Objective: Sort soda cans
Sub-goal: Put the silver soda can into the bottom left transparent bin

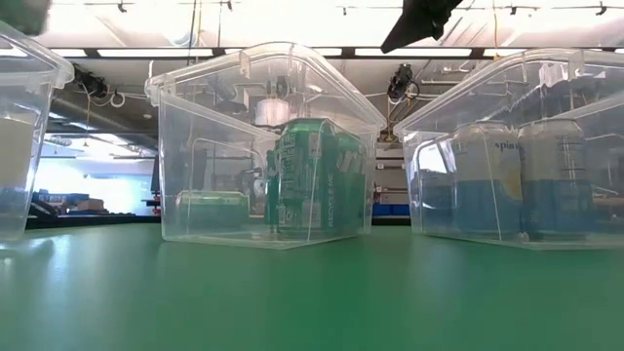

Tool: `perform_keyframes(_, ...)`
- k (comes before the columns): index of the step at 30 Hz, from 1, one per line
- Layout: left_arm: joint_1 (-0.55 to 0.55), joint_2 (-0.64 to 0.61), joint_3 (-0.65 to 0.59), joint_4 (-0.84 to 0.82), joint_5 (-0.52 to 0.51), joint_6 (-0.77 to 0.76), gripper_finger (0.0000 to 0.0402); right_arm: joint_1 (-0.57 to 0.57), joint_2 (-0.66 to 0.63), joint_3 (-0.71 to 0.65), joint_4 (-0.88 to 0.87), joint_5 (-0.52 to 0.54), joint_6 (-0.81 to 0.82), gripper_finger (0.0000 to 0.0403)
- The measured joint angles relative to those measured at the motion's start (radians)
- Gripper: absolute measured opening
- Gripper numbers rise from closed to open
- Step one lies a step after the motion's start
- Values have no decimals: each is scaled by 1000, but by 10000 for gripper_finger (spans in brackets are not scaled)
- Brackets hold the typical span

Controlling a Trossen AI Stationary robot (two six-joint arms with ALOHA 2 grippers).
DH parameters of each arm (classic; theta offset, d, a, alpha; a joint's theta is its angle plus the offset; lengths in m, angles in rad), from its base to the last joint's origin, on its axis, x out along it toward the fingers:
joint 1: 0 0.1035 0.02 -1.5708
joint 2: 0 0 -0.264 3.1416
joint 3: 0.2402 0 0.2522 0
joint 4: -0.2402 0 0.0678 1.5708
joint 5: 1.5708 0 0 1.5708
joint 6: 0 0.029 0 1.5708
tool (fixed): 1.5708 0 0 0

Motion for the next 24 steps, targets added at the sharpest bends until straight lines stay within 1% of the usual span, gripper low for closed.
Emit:
perform_keyframes(5, -115, 3, -103, 110, -17, -101, 295, 0, 0, 0, 0, 0, -5, 0)
perform_keyframes(8, -166, 3, -154, 95, -50, -198, 295, 0, 0, 0, 0, 0, -5, 0)
perform_keyframes(11, -187, 3, -196, 107, -50, -213, 295, 0, 0, 0, 2, 0, -5, 0)
perform_keyframes(18, -187, 3, -240, 97, -8, -27, 295, 0, 0, 0, 18, 0, -1, 0)
perform_keyframes(24, -187, 3, -243, 124, -7, 136, 295, 2, 0, 0, 21, 0, 25, 0)
